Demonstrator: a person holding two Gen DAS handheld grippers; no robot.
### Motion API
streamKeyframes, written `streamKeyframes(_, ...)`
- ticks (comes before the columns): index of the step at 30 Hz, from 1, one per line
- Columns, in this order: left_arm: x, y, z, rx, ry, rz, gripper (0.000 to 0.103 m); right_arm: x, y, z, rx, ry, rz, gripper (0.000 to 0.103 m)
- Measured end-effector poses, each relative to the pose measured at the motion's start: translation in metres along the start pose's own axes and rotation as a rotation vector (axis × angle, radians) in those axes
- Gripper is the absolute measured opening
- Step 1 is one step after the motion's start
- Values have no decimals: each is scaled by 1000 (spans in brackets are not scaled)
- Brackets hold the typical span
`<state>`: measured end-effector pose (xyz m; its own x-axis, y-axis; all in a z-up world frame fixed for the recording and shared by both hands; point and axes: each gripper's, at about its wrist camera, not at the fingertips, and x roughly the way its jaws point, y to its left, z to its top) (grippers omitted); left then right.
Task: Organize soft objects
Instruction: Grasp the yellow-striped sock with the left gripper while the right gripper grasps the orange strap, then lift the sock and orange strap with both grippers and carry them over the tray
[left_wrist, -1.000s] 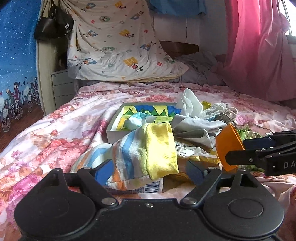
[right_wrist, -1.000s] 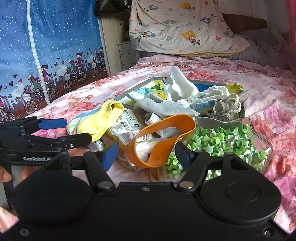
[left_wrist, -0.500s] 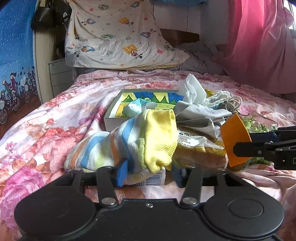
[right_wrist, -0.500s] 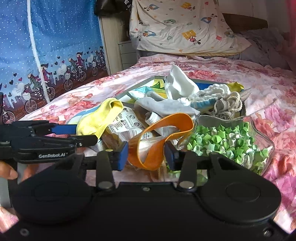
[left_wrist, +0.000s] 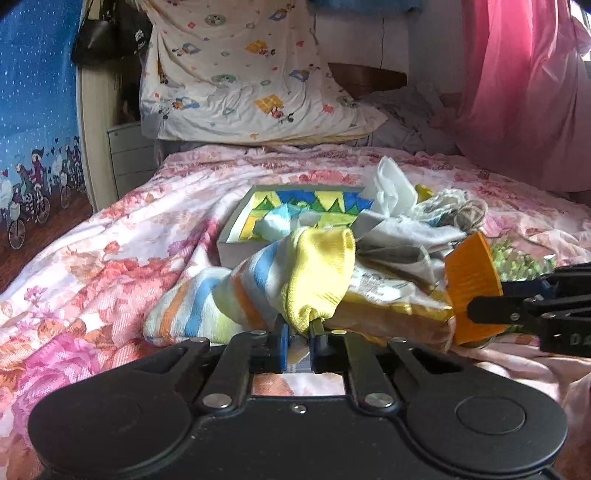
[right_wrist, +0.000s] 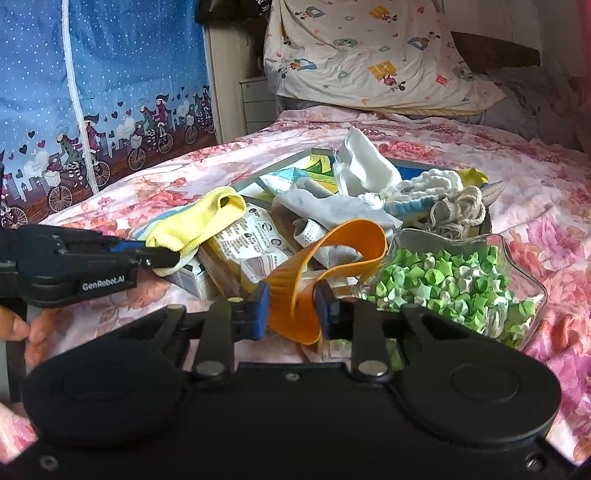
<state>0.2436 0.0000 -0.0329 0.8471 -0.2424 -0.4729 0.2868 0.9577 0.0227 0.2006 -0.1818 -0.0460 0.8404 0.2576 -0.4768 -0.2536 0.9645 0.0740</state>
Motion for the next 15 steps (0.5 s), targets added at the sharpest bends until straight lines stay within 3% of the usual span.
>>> streamKeyframes(4, -9, -8, 2, 19, -15, -22, 10, -2, -1, -1, -1, -11, -5, 6)
streamKeyframes(15, -28, -13, 5, -72, -19, -146, 10, -15, 5, 1, -38, -62, -6, 2)
